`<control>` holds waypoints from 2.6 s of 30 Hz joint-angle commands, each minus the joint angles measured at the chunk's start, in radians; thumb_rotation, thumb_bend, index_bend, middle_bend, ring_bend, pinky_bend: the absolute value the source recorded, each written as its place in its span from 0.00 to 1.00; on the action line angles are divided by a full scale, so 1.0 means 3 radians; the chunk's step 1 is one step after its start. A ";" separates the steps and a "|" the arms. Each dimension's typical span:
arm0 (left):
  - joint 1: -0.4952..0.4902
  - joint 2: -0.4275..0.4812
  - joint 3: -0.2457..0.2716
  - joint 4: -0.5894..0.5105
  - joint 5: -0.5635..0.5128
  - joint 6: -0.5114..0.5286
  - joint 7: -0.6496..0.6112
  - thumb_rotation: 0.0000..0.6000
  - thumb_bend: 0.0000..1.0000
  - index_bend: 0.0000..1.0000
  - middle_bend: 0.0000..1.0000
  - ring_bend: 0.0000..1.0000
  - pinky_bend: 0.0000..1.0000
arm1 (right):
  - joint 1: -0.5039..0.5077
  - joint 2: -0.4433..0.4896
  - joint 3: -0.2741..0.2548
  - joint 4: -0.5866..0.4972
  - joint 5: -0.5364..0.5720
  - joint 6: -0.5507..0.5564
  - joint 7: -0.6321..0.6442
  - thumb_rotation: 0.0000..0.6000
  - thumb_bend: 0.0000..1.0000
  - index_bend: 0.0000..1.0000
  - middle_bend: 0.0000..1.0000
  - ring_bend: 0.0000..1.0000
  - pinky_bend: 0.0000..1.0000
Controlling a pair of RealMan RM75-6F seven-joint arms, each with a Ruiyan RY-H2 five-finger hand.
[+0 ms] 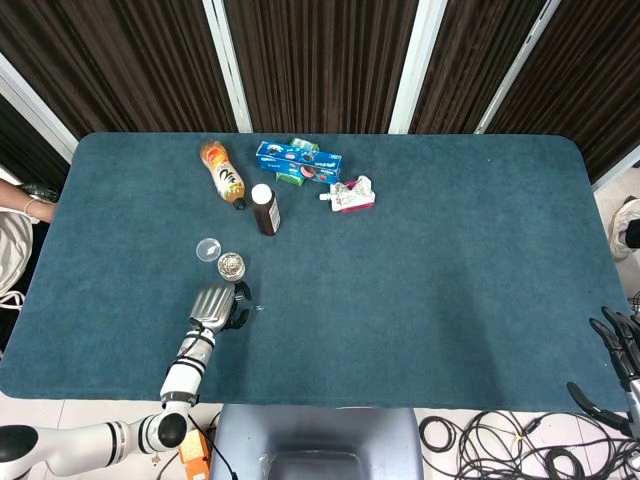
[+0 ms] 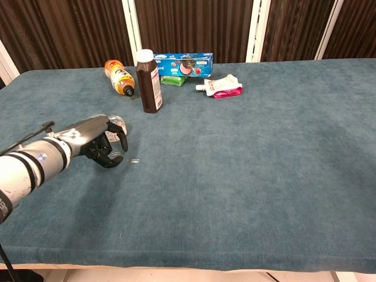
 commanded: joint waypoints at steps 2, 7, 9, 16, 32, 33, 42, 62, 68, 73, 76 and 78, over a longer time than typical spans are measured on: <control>-0.0014 -0.0065 0.0022 0.0070 0.0017 -0.0033 0.0002 1.00 0.36 0.47 1.00 1.00 1.00 | 0.0003 -0.0002 -0.0001 -0.0004 -0.0002 -0.0010 -0.0012 1.00 0.18 0.00 0.00 0.00 0.02; -0.0037 -0.0125 -0.0022 0.0169 -0.0006 -0.0115 -0.0060 1.00 0.35 0.48 1.00 1.00 1.00 | -0.0006 -0.0001 -0.0006 0.0001 -0.0013 0.0006 -0.0006 1.00 0.18 0.00 0.00 0.00 0.02; -0.0047 -0.0141 -0.0034 0.0209 -0.0022 -0.0148 -0.0070 1.00 0.34 0.48 1.00 1.00 1.00 | -0.0010 -0.0002 -0.0003 0.0003 -0.0010 0.0015 -0.0002 1.00 0.18 0.00 0.00 0.00 0.02; -0.0076 -0.0169 -0.0051 0.0275 -0.0046 -0.0201 -0.0052 1.00 0.34 0.48 1.00 1.00 1.00 | -0.0016 0.0005 0.0002 0.0019 -0.0001 0.0031 0.0041 1.00 0.18 0.00 0.00 0.00 0.02; -0.0163 -0.0142 -0.0080 0.0269 -0.0298 -0.0322 0.0136 1.00 0.34 0.58 1.00 1.00 1.00 | -0.0033 -0.0003 0.0005 0.0031 0.0003 0.0048 0.0040 1.00 0.18 0.00 0.00 0.00 0.02; -0.0166 -0.0137 -0.0079 0.0264 -0.0309 -0.0326 0.0142 1.00 0.34 0.58 1.00 1.00 1.00 | -0.0033 -0.0003 0.0004 0.0030 0.0002 0.0048 0.0041 1.00 0.18 0.00 0.00 0.00 0.02; -0.0182 -0.0076 -0.0066 0.0182 -0.0421 -0.0353 0.0189 1.00 0.36 0.61 1.00 1.00 1.00 | -0.0032 -0.0004 0.0002 0.0030 -0.0009 0.0045 0.0032 1.00 0.18 0.00 0.00 0.00 0.02; -0.0083 0.0188 -0.0088 -0.0131 -0.0206 -0.0126 -0.0006 1.00 0.50 0.64 1.00 1.00 1.00 | -0.0040 -0.0006 0.0007 0.0027 -0.0001 0.0051 0.0031 1.00 0.18 0.00 0.00 0.00 0.02; -0.0074 0.0283 -0.0185 -0.0167 -0.0102 -0.0012 -0.0090 1.00 0.51 0.64 1.00 1.00 1.00 | -0.0051 -0.0006 0.0010 0.0035 0.0006 0.0071 0.0047 1.00 0.18 0.00 0.00 0.00 0.02; -0.0151 0.0254 -0.0327 0.0031 -0.0120 -0.0054 -0.0180 1.00 0.51 0.64 1.00 1.00 1.00 | -0.0044 -0.0011 0.0013 0.0032 0.0006 0.0058 0.0034 1.00 0.18 0.00 0.00 0.00 0.02; -0.0307 0.0100 -0.0443 0.0480 -0.0253 -0.0217 -0.0185 1.00 0.50 0.64 1.00 1.00 1.00 | -0.0028 -0.0012 0.0015 0.0019 0.0008 0.0022 0.0000 1.00 0.18 0.00 0.00 0.00 0.02; -0.0375 0.0016 -0.0481 0.0711 -0.0282 -0.0277 -0.0200 1.00 0.50 0.64 1.00 1.00 1.00 | -0.0026 -0.0009 0.0014 0.0012 0.0011 0.0012 -0.0007 1.00 0.18 0.00 0.00 0.00 0.02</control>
